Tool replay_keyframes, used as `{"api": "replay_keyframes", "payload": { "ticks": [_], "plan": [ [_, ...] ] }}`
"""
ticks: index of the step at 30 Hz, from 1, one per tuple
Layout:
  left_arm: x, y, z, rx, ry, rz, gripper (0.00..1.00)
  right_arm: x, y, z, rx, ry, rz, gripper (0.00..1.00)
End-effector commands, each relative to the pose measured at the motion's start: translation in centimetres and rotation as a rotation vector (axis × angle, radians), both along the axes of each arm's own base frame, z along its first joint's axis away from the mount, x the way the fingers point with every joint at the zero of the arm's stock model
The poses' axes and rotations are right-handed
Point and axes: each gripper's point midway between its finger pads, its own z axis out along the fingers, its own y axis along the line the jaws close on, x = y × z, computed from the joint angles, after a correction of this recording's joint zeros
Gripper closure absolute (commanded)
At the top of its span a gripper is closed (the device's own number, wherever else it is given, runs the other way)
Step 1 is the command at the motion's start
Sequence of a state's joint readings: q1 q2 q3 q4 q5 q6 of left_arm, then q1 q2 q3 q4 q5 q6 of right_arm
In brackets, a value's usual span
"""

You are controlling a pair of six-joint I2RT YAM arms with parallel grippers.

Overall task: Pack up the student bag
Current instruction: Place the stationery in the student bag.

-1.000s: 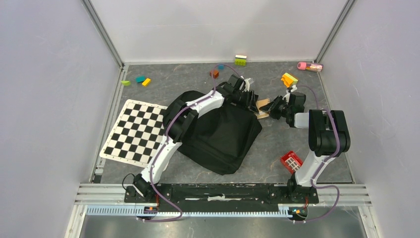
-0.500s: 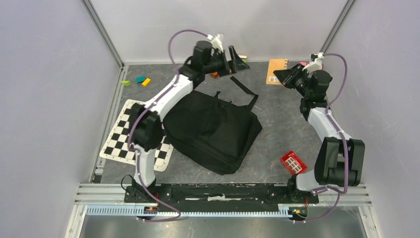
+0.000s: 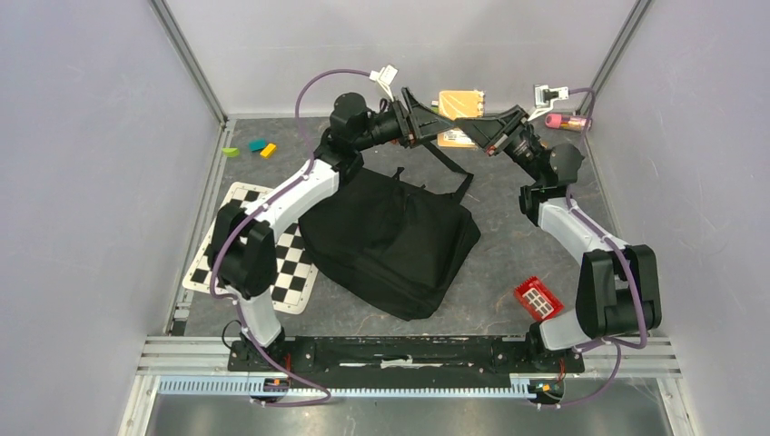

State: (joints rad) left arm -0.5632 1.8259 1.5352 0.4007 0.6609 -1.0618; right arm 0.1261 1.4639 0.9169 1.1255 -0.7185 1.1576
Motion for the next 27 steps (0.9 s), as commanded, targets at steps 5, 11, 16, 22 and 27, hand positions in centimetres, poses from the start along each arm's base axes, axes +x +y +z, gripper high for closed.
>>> {"api": "replay_keyframes", "payload": {
  "ticks": [5, 11, 16, 22, 27],
  "plan": [
    [-3.1, 2.0, 7.1, -0.149, -0.117, 0.005, 0.46, -3.2, 1.7, 4.0, 0.018, -0.147, 0.112, 1.0],
    [-3.4, 2.2, 8.0, -0.171, -0.121, -0.007, 0.82, -3.2, 2.3, 2.9, -0.031, -0.13, 0.116, 1.0],
    [-3.0, 3.6, 7.8, -0.118, -0.141, 0.038, 0.98, -3.0, 2.2, 2.3, -0.055, -0.118, 0.094, 0.64],
    [-1.6, 9.5, 5.6, 0.017, -0.138, 0.145, 0.98, -1.6, 0.5, 1.1, -0.131, -0.099, 0.005, 0.16],
    [-2.5, 14.4, -1.0, 0.391, -0.142, 0.187, 0.98, 0.0, -2.8, -0.4, -0.243, -0.068, -0.115, 0.12]
  ]
}}
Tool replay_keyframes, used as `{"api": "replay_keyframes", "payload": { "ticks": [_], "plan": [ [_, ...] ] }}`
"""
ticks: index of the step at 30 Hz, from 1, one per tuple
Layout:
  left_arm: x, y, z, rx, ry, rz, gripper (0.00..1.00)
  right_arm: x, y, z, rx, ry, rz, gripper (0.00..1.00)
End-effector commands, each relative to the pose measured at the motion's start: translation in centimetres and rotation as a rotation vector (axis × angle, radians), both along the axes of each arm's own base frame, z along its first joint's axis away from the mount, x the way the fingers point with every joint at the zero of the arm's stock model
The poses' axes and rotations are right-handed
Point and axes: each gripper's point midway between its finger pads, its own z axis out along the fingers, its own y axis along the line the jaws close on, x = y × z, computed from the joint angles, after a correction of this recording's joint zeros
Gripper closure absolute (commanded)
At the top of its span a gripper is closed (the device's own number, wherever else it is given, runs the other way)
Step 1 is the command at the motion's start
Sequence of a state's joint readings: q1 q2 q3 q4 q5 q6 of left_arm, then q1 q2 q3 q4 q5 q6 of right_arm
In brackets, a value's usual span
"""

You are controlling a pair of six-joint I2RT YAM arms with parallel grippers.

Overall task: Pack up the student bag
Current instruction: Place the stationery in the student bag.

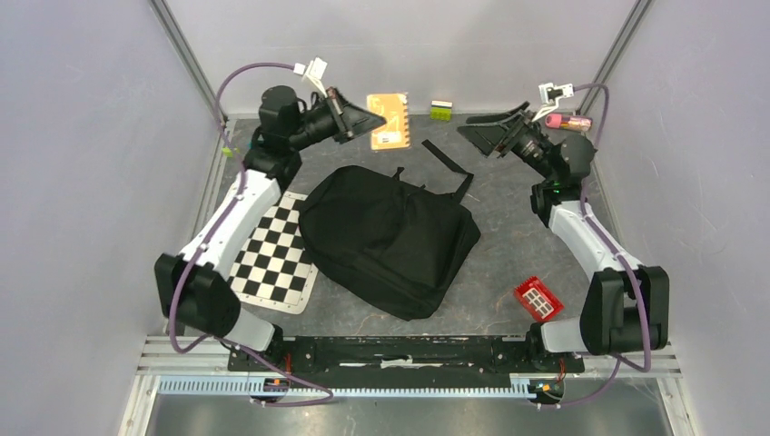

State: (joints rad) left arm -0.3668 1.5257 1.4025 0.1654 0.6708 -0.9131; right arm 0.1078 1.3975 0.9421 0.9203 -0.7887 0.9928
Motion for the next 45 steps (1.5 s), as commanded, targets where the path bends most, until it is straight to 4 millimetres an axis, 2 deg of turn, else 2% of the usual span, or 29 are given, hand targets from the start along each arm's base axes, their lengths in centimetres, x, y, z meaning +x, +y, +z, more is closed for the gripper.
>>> {"api": "replay_keyframes", "payload": {
  "ticks": [1, 2, 5, 6, 8, 14, 16, 23, 29, 34, 39, 42, 45],
  "plan": [
    [-2.9, 3.9, -5.8, 0.368, -0.005, -0.02, 0.98, 0.8, -3.3, -0.1, -0.13, -0.048, -0.122, 0.11],
    [-3.8, 4.4, -7.7, 0.435, 0.035, -0.056, 0.98, 1.1, -3.9, -0.5, -0.149, -0.033, -0.141, 0.11],
    [-5.5, 4.9, -11.8, 0.524, 0.131, -0.147, 0.98, 1.3, -4.4, -0.7, -0.204, -0.036, -0.174, 0.11],
    [-6.0, 4.9, -12.8, 0.523, 0.163, -0.171, 0.98, 1.8, -5.6, -0.9, -0.222, -0.031, -0.214, 0.11],
    [-6.9, 4.3, -14.0, 0.487, 0.211, -0.23, 0.98, 2.0, -5.9, -0.7, -0.242, -0.041, -0.234, 0.11],
    [-7.4, 3.9, -19.4, 0.483, 0.306, -0.291, 0.98, 1.7, -5.8, -0.4, -0.236, -0.043, -0.224, 0.1],
    [-7.5, 3.3, -20.2, 0.445, 0.33, -0.316, 0.98, 1.5, -5.8, -0.6, -0.237, -0.04, -0.222, 0.1],
    [-7.7, 2.1, -22.2, 0.371, 0.366, -0.338, 0.98, 1.2, -5.7, -1.0, -0.231, -0.031, -0.222, 0.1],
    [-10.9, 1.4, -23.8, 0.38, 0.437, -0.442, 0.98, 1.1, -5.7, -0.9, -0.231, -0.034, -0.221, 0.1],
    [-13.3, 1.6, -23.7, 0.348, 0.486, -0.496, 0.98, 1.1, -5.7, -1.6, -0.225, -0.017, -0.216, 0.1],
    [-14.1, 1.7, -22.9, 0.319, 0.514, -0.517, 0.98, 1.0, -5.6, -1.7, -0.216, -0.01, -0.212, 0.1],
    [-14.1, 1.6, -22.9, 0.303, 0.516, -0.507, 0.98, 0.9, -5.7, -1.6, -0.213, -0.01, -0.214, 0.1],
    [-13.0, 0.3, -22.7, 0.223, 0.53, -0.485, 0.98, 1.0, -5.7, -1.6, -0.202, -0.008, -0.212, 0.11]
  ]
}}
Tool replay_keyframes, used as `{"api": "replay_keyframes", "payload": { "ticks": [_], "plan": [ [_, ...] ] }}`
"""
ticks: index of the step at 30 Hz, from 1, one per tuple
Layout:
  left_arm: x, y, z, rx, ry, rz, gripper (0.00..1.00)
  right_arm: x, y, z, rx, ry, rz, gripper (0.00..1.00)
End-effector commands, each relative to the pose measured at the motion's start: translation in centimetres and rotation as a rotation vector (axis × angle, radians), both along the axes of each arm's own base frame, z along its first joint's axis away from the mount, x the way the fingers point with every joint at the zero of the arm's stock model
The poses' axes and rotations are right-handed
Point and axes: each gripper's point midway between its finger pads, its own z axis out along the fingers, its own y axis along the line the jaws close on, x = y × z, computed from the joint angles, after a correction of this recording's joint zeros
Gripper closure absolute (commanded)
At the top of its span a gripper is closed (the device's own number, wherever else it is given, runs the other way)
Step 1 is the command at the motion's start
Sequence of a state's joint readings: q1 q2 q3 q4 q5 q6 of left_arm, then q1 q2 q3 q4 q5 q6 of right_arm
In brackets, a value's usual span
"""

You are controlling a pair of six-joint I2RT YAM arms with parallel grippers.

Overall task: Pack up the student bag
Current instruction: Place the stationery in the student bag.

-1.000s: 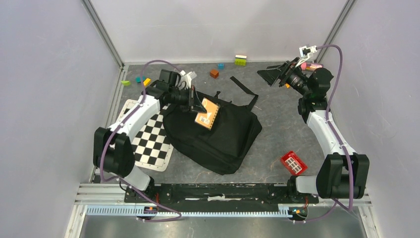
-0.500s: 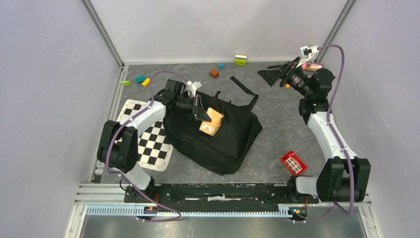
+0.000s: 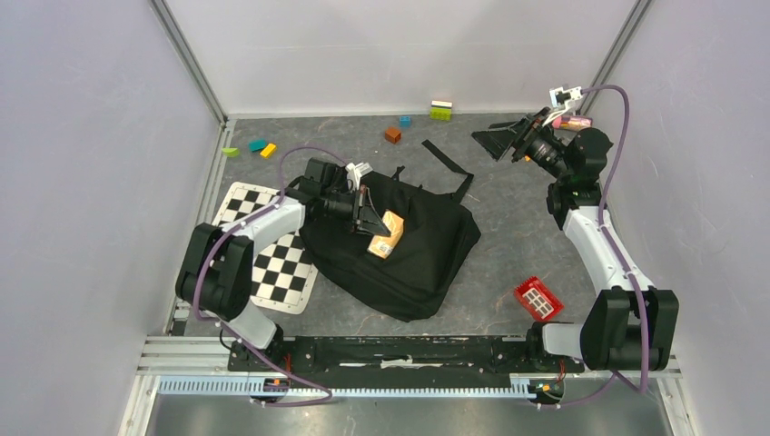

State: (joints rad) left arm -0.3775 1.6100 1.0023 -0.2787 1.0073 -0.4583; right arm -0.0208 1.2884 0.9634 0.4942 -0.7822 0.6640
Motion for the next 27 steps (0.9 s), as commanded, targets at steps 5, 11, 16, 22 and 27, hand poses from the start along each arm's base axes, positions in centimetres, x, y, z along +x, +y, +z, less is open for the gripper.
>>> {"api": "replay_keyframes", "payload": {
  "ticks": [5, 11, 16, 22, 27],
  "plan": [
    [-0.8, -4.8, 1.5, -0.153, 0.071, -0.053, 0.98, -0.8, 0.0, 2.1, 0.015, -0.073, 0.002, 0.11],
    [-0.9, -5.4, 0.1, -0.116, 0.083, -0.077, 0.98, -0.7, -0.1, 1.8, 0.012, -0.068, -0.011, 0.11],
    [-3.9, -6.9, -2.2, 0.023, 0.085, -0.204, 0.8, -0.1, -0.6, 1.3, -0.015, -0.058, -0.048, 0.11],
    [-2.8, -5.0, -2.9, 0.209, -0.048, -0.156, 0.47, 1.0, -2.1, 0.9, -0.103, -0.052, -0.151, 0.11],
    [0.2, -2.1, -1.5, 0.267, -0.114, 0.007, 0.22, 1.1, -2.2, 0.4, -0.105, -0.038, -0.157, 0.11]
  ]
}}
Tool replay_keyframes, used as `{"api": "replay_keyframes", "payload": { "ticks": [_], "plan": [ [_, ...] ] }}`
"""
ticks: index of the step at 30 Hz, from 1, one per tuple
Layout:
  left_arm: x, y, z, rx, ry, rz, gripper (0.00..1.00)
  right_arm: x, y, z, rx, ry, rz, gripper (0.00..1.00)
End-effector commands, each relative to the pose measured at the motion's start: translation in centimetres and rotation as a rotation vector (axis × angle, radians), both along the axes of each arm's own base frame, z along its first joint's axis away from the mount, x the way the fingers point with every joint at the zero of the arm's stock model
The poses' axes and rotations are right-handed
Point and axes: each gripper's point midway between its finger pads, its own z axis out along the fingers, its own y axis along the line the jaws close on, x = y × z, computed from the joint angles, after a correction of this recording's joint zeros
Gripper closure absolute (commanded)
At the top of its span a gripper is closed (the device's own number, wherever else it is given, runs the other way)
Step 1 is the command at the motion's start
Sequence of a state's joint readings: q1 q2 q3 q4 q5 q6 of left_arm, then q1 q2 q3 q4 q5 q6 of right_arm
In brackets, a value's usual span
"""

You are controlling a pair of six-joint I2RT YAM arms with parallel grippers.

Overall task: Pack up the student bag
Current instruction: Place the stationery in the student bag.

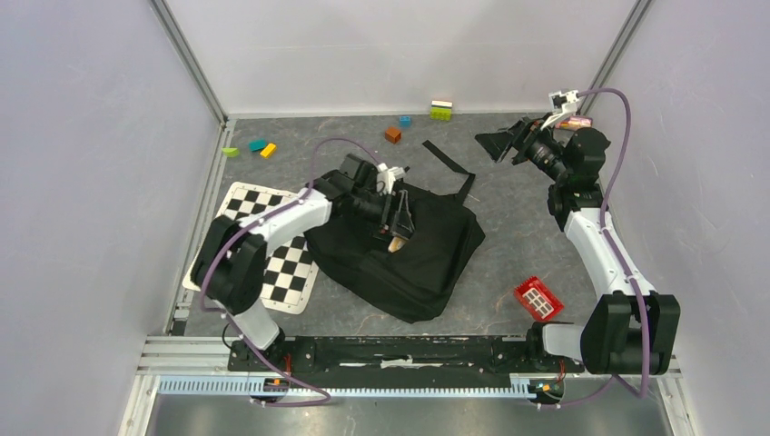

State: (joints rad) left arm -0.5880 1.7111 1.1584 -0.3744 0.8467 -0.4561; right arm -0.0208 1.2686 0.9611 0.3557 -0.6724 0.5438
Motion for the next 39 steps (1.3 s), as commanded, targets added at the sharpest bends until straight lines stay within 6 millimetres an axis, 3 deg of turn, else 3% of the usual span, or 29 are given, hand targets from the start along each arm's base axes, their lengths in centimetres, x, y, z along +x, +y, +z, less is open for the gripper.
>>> {"api": "replay_keyframes", "payload": {
  "ticks": [1, 6, 15, 22, 26, 29, 35, 39],
  "plan": [
    [2.5, 3.8, 0.2, 0.122, -0.115, 0.133, 0.2, 0.1, -0.6, 2.5, -0.033, -0.077, -0.035, 0.11],
    [3.3, 4.0, 1.4, 0.065, -0.108, 0.189, 0.2, 0.3, -0.5, 2.5, -0.024, -0.078, -0.034, 0.11],
    [4.5, 3.7, 0.2, 0.093, -0.126, 0.2, 0.23, 0.4, -0.4, 3.0, -0.014, -0.093, -0.023, 0.11],
    [5.0, 0.9, -0.4, 0.082, -0.177, 0.136, 0.14, 0.1, -0.3, 3.3, -0.019, -0.103, -0.015, 0.1],
    [5.4, 0.2, -1.1, 0.066, -0.196, 0.125, 0.1, -0.1, -0.2, 3.6, -0.022, -0.113, -0.01, 0.1],
    [4.9, -0.5, 0.7, -0.02, -0.222, 0.094, 0.1, -0.1, -0.2, 3.7, -0.026, -0.115, -0.007, 0.1],
    [4.4, -0.1, 5.7, -0.184, -0.284, 0.093, 0.09, 0.0, -0.3, 3.3, -0.026, -0.107, -0.015, 0.1],
    [3.6, 0.4, 7.0, -0.261, -0.244, 0.071, 0.08, 0.1, -0.3, 3.1, -0.027, -0.102, -0.019, 0.1]
  ]
}}
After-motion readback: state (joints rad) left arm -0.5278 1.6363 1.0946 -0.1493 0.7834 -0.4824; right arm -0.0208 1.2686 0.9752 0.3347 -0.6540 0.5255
